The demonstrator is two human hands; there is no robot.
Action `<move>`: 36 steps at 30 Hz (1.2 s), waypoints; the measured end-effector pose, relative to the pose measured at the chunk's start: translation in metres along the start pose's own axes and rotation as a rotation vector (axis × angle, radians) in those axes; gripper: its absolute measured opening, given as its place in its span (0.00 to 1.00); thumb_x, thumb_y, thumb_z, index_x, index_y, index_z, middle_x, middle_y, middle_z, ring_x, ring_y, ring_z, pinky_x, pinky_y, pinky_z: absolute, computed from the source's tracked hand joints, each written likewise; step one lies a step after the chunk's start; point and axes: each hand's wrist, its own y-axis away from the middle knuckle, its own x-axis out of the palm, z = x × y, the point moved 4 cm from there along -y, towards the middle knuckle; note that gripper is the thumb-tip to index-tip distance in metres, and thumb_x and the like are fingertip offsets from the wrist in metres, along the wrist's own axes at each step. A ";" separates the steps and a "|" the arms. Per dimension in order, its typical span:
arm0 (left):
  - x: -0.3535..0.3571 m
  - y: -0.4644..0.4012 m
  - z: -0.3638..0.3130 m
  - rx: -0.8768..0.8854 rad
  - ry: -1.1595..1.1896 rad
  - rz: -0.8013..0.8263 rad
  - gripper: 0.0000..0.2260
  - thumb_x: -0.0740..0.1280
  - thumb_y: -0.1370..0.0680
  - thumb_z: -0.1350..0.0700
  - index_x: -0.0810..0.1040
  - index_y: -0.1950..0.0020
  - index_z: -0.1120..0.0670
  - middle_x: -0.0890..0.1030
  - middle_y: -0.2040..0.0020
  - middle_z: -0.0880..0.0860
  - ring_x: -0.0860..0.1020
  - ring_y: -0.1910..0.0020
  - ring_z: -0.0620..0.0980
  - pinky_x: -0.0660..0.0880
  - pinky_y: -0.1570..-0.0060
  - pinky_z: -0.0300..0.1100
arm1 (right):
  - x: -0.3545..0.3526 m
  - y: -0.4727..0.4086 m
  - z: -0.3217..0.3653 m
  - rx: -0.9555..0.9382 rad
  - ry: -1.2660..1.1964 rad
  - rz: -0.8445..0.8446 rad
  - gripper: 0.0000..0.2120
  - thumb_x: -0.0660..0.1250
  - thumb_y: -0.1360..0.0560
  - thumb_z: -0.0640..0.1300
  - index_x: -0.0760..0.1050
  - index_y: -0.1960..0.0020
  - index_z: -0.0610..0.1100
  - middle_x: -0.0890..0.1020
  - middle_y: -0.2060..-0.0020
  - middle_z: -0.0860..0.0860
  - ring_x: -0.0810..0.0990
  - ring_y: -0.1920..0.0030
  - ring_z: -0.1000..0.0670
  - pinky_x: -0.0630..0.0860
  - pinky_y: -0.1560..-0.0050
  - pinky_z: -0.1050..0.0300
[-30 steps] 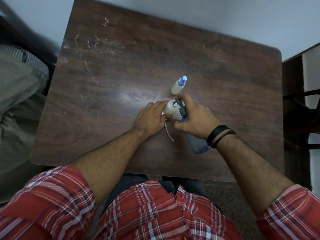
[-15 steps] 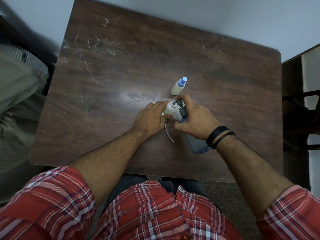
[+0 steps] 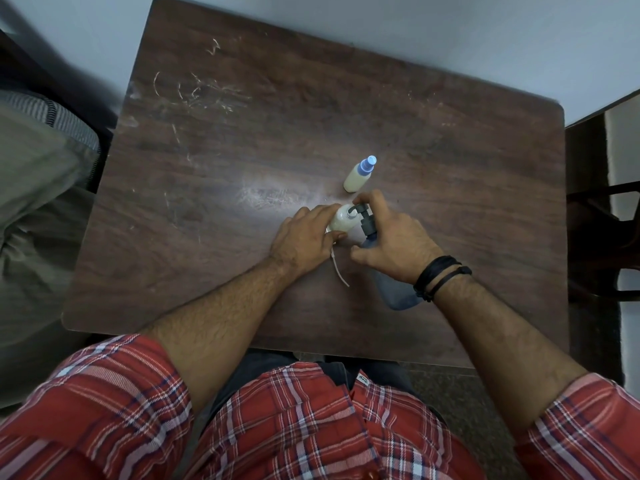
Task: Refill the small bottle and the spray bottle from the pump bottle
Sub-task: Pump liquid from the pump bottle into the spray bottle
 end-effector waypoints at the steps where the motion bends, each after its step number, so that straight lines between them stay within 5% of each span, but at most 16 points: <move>1: 0.000 0.000 0.000 0.000 0.002 -0.001 0.23 0.65 0.20 0.46 0.68 0.26 0.47 0.76 0.32 0.46 0.74 0.43 0.53 0.73 0.43 0.54 | 0.000 0.001 0.001 0.000 0.007 -0.001 0.31 0.72 0.32 0.50 0.63 0.34 0.50 0.76 0.57 0.56 0.76 0.59 0.49 0.71 0.58 0.55; 13: 0.001 0.001 0.000 0.007 -0.004 -0.003 0.22 0.65 0.21 0.45 0.69 0.27 0.46 0.76 0.33 0.46 0.73 0.44 0.52 0.73 0.44 0.53 | 0.000 0.003 -0.001 0.016 0.026 0.011 0.26 0.72 0.33 0.48 0.63 0.40 0.49 0.78 0.59 0.52 0.78 0.60 0.46 0.76 0.57 0.50; 22: 0.000 0.001 0.000 -0.001 -0.018 -0.009 0.23 0.65 0.20 0.45 0.68 0.26 0.47 0.75 0.32 0.46 0.74 0.43 0.52 0.73 0.43 0.53 | 0.001 0.007 0.001 0.017 0.072 -0.028 0.33 0.71 0.32 0.49 0.62 0.31 0.52 0.79 0.52 0.54 0.79 0.55 0.47 0.73 0.54 0.54; 36: 0.002 0.001 -0.002 0.000 -0.016 -0.003 0.23 0.64 0.20 0.46 0.68 0.26 0.48 0.75 0.31 0.47 0.74 0.42 0.54 0.73 0.42 0.54 | 0.001 0.003 0.002 0.043 0.110 -0.039 0.28 0.71 0.33 0.51 0.63 0.37 0.51 0.80 0.53 0.52 0.80 0.56 0.45 0.77 0.53 0.49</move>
